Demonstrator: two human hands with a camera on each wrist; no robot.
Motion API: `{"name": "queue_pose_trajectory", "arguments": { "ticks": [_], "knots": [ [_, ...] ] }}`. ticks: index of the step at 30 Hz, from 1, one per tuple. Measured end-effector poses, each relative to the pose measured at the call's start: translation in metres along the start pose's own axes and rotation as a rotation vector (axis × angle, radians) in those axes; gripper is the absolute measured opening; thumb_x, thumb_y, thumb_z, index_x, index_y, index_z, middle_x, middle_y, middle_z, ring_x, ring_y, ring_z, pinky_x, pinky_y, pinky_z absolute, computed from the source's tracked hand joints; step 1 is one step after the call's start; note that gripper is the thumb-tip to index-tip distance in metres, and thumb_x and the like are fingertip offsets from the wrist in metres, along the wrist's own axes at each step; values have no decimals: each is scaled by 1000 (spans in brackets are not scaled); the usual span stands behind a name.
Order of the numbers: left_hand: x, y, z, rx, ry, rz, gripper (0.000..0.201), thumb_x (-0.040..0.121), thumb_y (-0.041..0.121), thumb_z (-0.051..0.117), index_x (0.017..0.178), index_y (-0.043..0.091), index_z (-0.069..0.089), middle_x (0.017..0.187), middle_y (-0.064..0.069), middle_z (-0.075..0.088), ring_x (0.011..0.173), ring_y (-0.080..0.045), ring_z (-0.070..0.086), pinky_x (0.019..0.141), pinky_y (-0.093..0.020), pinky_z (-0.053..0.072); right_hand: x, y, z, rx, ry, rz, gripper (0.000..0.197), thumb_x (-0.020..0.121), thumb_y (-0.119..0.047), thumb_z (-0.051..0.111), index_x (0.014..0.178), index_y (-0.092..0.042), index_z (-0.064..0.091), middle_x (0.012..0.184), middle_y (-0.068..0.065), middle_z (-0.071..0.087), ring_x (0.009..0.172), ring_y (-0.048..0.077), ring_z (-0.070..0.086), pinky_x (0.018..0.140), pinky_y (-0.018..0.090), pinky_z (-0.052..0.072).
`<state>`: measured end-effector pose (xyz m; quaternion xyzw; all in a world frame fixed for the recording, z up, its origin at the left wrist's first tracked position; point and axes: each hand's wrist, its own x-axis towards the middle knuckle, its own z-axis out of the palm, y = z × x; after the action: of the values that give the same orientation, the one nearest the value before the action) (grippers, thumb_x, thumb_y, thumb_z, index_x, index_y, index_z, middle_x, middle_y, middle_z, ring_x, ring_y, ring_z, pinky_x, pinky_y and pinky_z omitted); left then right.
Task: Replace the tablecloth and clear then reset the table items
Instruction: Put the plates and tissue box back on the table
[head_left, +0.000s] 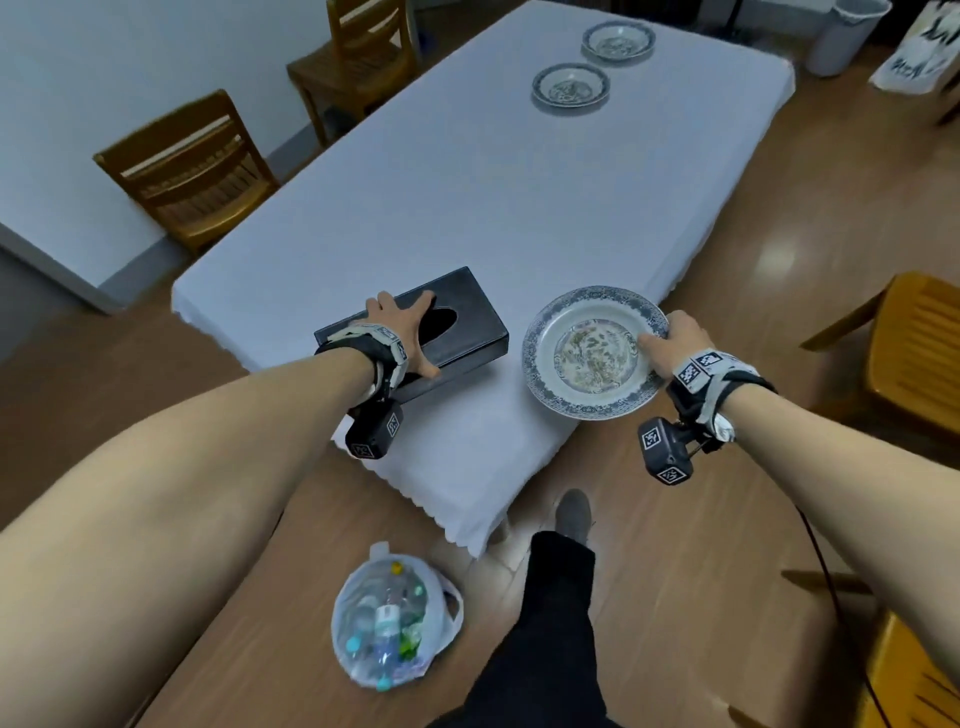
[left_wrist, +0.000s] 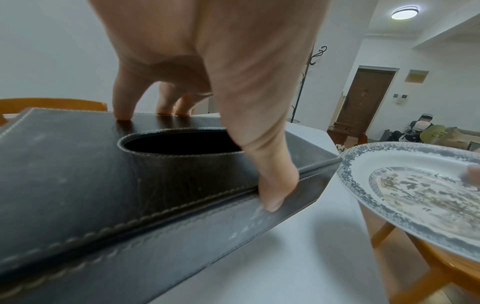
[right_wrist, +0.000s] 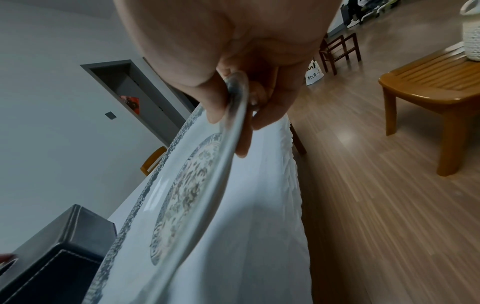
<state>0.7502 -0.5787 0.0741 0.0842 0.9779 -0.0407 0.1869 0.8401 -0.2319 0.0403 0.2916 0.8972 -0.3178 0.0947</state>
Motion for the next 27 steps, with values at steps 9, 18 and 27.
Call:
{"name": "queue_pose_trajectory", "arguments": {
  "ticks": [9,18,27],
  "knots": [
    [188,50,-42,-43,-84,-80,117,50,58,84,143,41,15,126,-18,33,119,-38,34,72,-48,43,212,-46,-28,-52,-59,-15,31,88,-38,54,99,-10,48,92,13,60,79,33,63,70,45,57],
    [293,54,-80,-105,-95,-161,121,51,57,85,146,41,12,131,-19,31,123,-39,32,84,-55,46,369,-133,-33,-133,-144,-142,32,94,-32,54,110,-5,46,91,10,51,74,26,49,61,33,38],
    [367,50,-88,-182,-95,-299,123,51,53,86,148,41,12,132,-16,30,125,-37,30,89,-53,43,529,-211,-8,-151,-234,-301,38,89,-36,57,108,-4,49,100,16,58,80,29,54,75,41,49]
  ]
}}
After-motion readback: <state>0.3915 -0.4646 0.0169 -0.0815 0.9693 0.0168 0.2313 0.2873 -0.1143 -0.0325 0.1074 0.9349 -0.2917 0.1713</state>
